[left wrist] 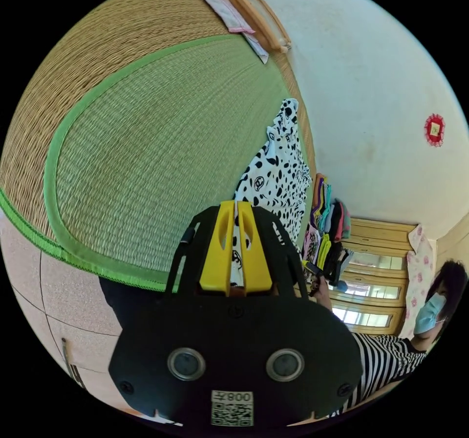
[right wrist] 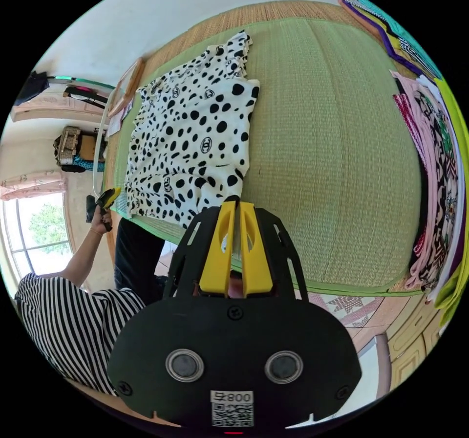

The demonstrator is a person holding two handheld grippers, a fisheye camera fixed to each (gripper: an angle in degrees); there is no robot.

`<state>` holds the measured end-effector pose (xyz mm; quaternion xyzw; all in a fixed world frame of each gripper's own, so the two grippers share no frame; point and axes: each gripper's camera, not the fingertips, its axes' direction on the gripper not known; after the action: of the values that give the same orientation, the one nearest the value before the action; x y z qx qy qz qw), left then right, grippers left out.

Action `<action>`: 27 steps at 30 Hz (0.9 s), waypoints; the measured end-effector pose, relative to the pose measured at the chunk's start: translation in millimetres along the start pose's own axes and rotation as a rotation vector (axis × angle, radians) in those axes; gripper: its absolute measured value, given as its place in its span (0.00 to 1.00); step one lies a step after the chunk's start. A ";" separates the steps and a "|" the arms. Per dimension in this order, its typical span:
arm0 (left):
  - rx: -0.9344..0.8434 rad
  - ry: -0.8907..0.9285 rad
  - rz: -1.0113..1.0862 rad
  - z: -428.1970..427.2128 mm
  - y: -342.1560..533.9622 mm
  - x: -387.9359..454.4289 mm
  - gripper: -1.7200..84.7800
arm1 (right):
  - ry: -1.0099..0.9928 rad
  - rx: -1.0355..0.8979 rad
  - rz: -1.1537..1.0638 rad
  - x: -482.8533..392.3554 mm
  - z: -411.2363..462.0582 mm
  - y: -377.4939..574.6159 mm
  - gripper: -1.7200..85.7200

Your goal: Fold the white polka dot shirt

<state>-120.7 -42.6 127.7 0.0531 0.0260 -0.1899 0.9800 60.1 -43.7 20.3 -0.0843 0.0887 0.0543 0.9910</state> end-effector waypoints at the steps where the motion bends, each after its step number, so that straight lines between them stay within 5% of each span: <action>1: -0.005 0.009 0.008 0.3 2.3 1.2 0.06 | -0.020 -0.008 0.010 2.6 5.6 4.1 0.04; 15: -0.302 -0.360 0.247 54.8 38.2 67.0 0.06 | -0.181 0.046 0.125 25.8 18.0 78.9 0.10; 27: -0.159 -0.123 -0.023 -6.6 23.9 5.9 0.03 | -0.174 0.016 0.002 -23.2 22.8 89.8 0.11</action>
<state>-106.5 -21.9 123.0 -0.0370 -0.0187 -0.2015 0.9786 30.2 46.2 32.6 -0.0713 0.0027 0.0617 0.9955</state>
